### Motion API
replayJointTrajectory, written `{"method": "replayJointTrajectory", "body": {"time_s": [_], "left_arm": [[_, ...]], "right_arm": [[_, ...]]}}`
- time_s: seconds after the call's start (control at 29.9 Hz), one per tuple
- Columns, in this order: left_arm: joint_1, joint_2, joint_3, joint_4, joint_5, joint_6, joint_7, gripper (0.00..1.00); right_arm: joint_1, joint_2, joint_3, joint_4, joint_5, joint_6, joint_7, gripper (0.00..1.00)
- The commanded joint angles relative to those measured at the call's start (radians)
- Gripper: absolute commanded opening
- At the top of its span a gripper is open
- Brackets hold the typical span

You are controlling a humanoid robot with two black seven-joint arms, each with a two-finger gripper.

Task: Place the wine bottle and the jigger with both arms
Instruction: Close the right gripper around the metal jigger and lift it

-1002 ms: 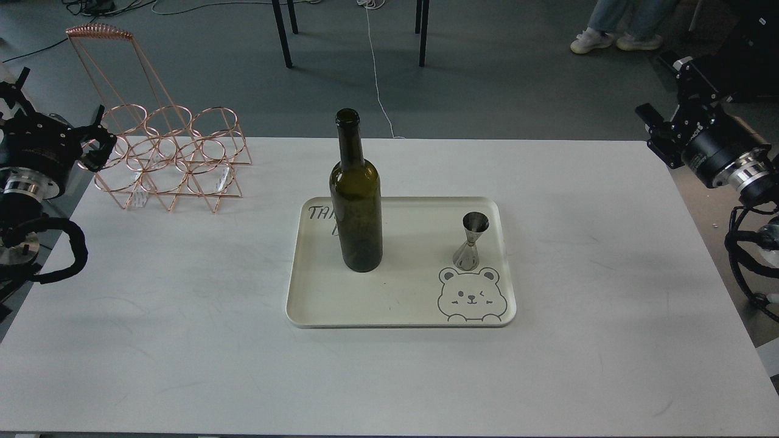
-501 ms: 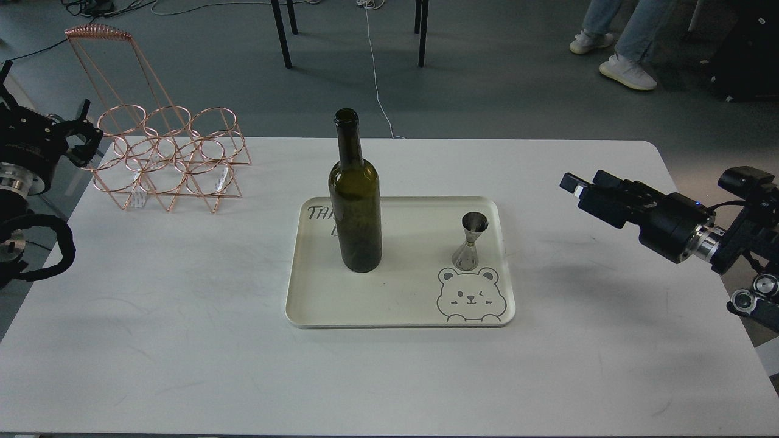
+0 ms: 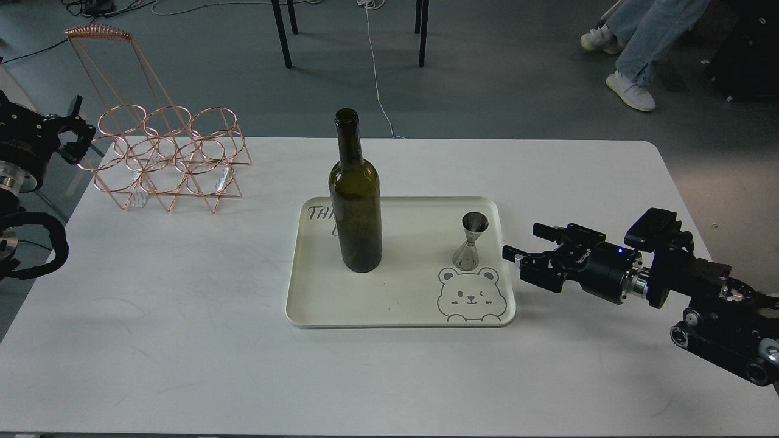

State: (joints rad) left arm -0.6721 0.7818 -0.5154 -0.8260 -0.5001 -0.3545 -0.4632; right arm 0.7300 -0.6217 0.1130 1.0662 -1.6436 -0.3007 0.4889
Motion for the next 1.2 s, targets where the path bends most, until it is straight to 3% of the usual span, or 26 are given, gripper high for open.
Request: {"method": "replayJointTrajectory", "body": {"time_s": [0.0,0.23,0.5,0.6,0.9,1.04,1.17], "left_arm": [[0.0,0.001,0.0,0.001,0.0,0.0,0.0,0.98],[-0.004,-0.003,0.0,0.004,0.0,0.002,0.006,0.98],[-0.006,0.002,0.001,0.007,0.021,0.002,0.005,0.98],[-0.006,0.005,0.001,0.008,0.025,0.002,0.003,0.98],[-0.006,0.01,0.0,0.008,0.025,0.002,0.0,0.98],[-0.006,0.01,-0.002,0.008,0.025,0.003,0.0,0.98],[-0.007,0.01,-0.012,0.008,0.025,0.003,0.0,0.98]], "right_arm": [[0.046,0.065,-0.059,-0.077,-0.025,0.0,0.0,0.84],[0.104,0.191,-0.13,-0.189,-0.025,-0.003,0.0,0.74],[0.115,0.257,-0.133,-0.25,-0.025,-0.011,0.0,0.66],[0.117,0.277,-0.134,-0.256,-0.025,-0.011,0.0,0.57],[0.121,0.281,-0.141,-0.255,-0.025,-0.021,0.0,0.17],[0.124,0.272,-0.141,-0.255,-0.025,-0.066,0.0,0.09],[0.137,0.243,-0.139,-0.249,-0.025,-0.083,0.0,0.07]]}}
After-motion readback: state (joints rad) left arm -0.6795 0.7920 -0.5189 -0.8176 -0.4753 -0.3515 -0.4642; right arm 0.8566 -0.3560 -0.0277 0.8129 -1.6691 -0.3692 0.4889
